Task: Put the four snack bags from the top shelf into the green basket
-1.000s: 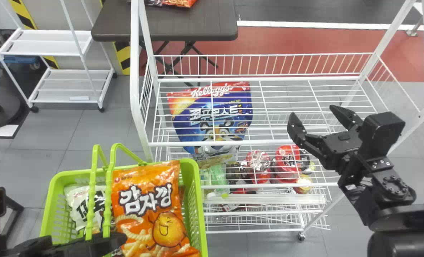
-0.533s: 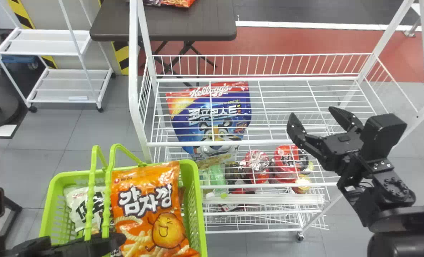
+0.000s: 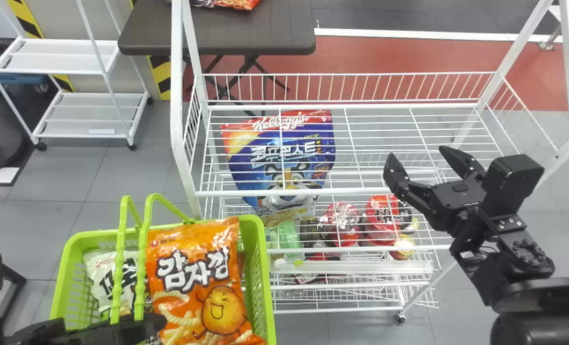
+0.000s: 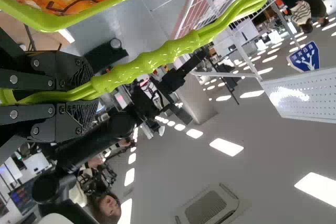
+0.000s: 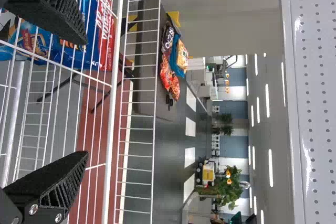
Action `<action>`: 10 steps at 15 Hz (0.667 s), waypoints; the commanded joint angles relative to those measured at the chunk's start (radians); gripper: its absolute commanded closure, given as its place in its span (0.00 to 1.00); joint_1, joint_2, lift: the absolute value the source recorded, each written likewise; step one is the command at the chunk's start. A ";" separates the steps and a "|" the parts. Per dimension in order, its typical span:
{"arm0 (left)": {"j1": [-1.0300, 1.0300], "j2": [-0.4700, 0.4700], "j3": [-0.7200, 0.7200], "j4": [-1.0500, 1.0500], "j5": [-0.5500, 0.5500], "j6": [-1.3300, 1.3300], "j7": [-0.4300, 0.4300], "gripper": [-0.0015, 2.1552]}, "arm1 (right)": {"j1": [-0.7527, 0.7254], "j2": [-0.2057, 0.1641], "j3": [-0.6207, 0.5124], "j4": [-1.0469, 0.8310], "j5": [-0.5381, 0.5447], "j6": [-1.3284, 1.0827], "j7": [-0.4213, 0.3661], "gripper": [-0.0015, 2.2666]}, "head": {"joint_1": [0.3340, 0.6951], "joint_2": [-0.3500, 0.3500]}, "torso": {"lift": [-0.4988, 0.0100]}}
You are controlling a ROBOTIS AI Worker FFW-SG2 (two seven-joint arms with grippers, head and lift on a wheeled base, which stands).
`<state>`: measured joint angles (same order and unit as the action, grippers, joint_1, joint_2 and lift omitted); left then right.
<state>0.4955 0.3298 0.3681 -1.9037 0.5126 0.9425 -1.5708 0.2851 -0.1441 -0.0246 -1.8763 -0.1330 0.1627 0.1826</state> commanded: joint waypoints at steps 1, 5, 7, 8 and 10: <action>0.000 -0.002 0.000 0.002 0.000 -0.001 -0.010 1.00 | -0.001 0.000 0.000 0.000 -0.002 0.005 0.000 0.03 | 1.00 0.45 | 0.98; 0.000 -0.003 0.000 0.000 0.000 -0.001 -0.010 1.00 | 0.000 0.000 0.000 0.000 -0.002 0.008 0.000 0.03 | 1.00 0.45 | 0.98; 0.000 -0.003 -0.001 0.000 -0.002 0.002 -0.010 1.00 | 0.000 0.000 0.000 0.002 -0.002 0.005 0.000 0.03 | 1.00 0.45 | 0.98; 0.000 -0.003 -0.001 0.000 -0.002 0.002 -0.010 1.00 | 0.000 0.000 0.000 0.003 -0.002 0.005 0.000 0.03 | 1.00 0.45 | 0.98; 0.000 -0.005 -0.003 0.000 -0.002 0.005 -0.010 1.00 | 0.000 0.000 -0.002 0.003 -0.002 0.005 0.000 0.03 | 1.00 0.45 | 0.98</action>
<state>0.4955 0.3262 0.3661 -1.9036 0.5113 0.9450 -1.5708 0.2851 -0.1442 -0.0256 -1.8734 -0.1350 0.1683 0.1822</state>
